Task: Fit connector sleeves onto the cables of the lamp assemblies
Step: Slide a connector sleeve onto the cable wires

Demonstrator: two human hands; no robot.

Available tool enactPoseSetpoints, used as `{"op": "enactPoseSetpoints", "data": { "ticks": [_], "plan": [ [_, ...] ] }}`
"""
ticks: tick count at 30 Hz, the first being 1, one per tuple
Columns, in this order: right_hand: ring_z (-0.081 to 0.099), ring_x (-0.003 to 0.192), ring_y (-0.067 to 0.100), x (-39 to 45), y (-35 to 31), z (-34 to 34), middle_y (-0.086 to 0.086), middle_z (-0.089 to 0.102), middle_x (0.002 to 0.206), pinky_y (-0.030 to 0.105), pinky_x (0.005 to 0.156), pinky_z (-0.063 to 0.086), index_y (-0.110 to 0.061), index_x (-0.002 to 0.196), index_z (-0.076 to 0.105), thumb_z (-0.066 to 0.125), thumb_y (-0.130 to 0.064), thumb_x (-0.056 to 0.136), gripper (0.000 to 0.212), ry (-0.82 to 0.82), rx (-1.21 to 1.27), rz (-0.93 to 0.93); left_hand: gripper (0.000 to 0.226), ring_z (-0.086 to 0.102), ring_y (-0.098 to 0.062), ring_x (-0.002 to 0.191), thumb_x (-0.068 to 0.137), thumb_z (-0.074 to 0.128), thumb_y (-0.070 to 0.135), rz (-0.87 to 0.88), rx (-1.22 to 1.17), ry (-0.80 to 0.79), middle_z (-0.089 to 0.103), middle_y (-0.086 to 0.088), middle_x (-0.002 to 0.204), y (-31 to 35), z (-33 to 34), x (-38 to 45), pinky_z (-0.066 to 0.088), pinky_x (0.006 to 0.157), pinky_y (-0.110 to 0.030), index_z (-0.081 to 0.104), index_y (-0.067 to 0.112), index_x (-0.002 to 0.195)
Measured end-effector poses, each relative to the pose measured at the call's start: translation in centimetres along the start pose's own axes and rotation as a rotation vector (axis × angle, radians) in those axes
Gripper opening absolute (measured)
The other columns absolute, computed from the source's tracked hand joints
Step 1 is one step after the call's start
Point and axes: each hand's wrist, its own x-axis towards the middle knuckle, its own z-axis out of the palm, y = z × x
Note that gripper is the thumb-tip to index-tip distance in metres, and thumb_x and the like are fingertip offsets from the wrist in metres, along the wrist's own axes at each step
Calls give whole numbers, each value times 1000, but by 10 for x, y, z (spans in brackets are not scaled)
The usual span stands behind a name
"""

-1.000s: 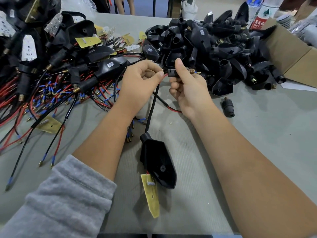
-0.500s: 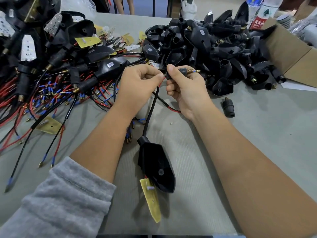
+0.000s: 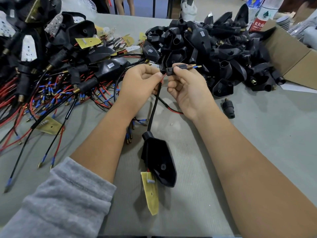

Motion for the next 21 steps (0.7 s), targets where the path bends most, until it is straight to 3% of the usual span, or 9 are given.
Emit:
{"op": "enactPoseSetpoints", "data": {
  "ticks": [3, 6, 9, 13, 21],
  "plan": [
    [55, 52, 9, 0, 1, -1, 2, 62, 65, 20, 55, 48, -11, 91, 57, 53, -8, 98, 9, 12, -35, -19, 9, 61, -3, 55, 91, 65, 8, 25, 26, -3, 67, 0, 67, 0, 0, -1, 53, 58, -18, 66, 14, 84],
    [54, 50, 10, 0, 3, 0, 1, 60, 62, 22, 53, 46, -10, 88, 57, 55, -8, 97, 9, 2, -119, -26, 10, 61, -9, 60, 90, 66, 9, 79, 94, -4, 68, -7, 71, -1, -1, -1, 53, 61, -22, 68, 17, 84],
    [55, 51, 10, 1, 3, 0, 1, 59, 62, 21, 53, 47, -9, 88, 57, 56, -8, 97, 9, 10, -100, -24, 12, 60, -5, 59, 90, 66, 12, 100, 102, -14, 68, 0, 70, -2, -1, -1, 53, 58, -18, 68, 21, 83],
    [55, 53, 9, 2, 2, -3, 2, 60, 66, 19, 55, 48, -9, 87, 56, 56, -12, 98, 11, 33, -35, -35, 10, 66, -7, 64, 90, 66, 12, 37, 55, -122, 71, 3, 69, -3, 2, 0, 54, 68, -22, 67, 19, 84],
    [57, 60, 12, 3, 1, -5, 4, 62, 76, 23, 61, 49, -9, 87, 55, 55, -14, 99, 12, 55, -85, -36, 16, 54, -8, 49, 95, 59, 8, 40, 48, -185, 58, 6, 51, -5, 2, -1, 50, 53, -21, 63, 17, 81]
  ]
}}
